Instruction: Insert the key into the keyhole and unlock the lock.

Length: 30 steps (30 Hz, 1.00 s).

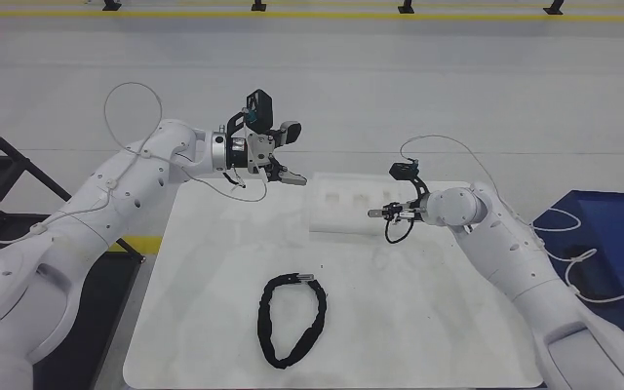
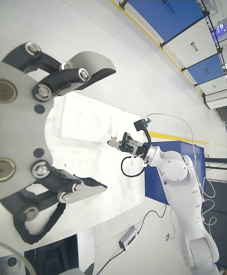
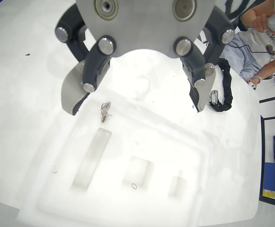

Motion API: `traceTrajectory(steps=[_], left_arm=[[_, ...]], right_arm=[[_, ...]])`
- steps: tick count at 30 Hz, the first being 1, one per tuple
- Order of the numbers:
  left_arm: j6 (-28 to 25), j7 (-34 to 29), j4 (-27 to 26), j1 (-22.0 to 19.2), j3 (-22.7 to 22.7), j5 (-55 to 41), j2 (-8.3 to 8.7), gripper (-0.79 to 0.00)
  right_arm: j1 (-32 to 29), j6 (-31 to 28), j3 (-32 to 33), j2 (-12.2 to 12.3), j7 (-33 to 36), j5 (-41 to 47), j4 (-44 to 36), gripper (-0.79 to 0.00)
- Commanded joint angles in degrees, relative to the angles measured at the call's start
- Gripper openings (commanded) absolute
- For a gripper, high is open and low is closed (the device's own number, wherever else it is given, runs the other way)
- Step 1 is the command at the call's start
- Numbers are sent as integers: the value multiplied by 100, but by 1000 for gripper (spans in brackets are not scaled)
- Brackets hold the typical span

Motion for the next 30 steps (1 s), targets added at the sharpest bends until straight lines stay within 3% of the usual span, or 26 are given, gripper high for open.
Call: traceTrajectory(steps=[1,7,15,17,19,30], left_arm=[[0,0,0,0,0,0,0,0],[0,0,0,0,0,0,0,0],[0,0,0,0,0,0,0,0],[0,0,0,0,0,0,0,0],[0,0,0,0,0,0,0,0],[0,0,0,0,0,0,0,0]], right_arm=[[-9,356,13,-6,28,-84,-88,0],[-6,1157,-110,-64,282,-444,-355,0],[22,1248,-154,-194,260,-358,-108,-12],[61,1265,-190,-233,254,-397,-4,-234],[93,1279,-217,-276,247,-396,89,-406],[272,1641,-391,-511,206,-568,526,-471]])
